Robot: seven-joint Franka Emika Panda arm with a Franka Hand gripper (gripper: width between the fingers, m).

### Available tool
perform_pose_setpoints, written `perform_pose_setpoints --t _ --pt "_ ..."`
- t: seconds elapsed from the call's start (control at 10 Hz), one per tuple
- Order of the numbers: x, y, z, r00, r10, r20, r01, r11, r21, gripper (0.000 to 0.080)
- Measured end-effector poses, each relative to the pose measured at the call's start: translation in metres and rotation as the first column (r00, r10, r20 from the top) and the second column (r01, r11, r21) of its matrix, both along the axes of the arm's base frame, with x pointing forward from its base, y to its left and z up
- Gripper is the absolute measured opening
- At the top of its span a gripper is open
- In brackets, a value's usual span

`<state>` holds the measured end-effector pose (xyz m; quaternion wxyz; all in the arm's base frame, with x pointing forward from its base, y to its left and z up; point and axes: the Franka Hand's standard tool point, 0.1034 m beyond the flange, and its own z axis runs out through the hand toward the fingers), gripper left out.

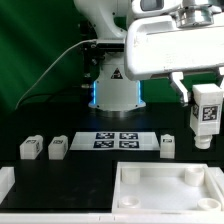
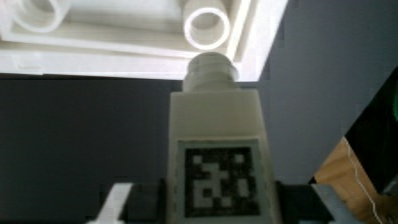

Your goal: Assemble one leg

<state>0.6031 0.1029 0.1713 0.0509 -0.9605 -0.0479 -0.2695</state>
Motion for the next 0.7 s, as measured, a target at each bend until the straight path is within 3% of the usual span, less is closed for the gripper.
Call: perform_pose_setpoints --t 0.1,0.2,0.3,0.5,0.7 --pt "-0.001 -0.001 0.000 0.994 -0.012 0.105 0.010 1.000 0.019 0.0291" --pt "-0.005 -0.001 -0.010 0.999 -0.009 0.047 0.008 1.000 0.011 0.0291" --pt "-0.002 -0.003 -0.007 0.998 -0.008 0.067 0.008 1.000 0.010 0.0291" --pt "0.008 -0.003 -0.048 0.996 0.003 0.092 -0.003 1.000 0.009 0.0291" --pt "0.015 -0.005 -0.076 0.998 -0.007 0.069 0.006 1.000 0.012 0.0291"
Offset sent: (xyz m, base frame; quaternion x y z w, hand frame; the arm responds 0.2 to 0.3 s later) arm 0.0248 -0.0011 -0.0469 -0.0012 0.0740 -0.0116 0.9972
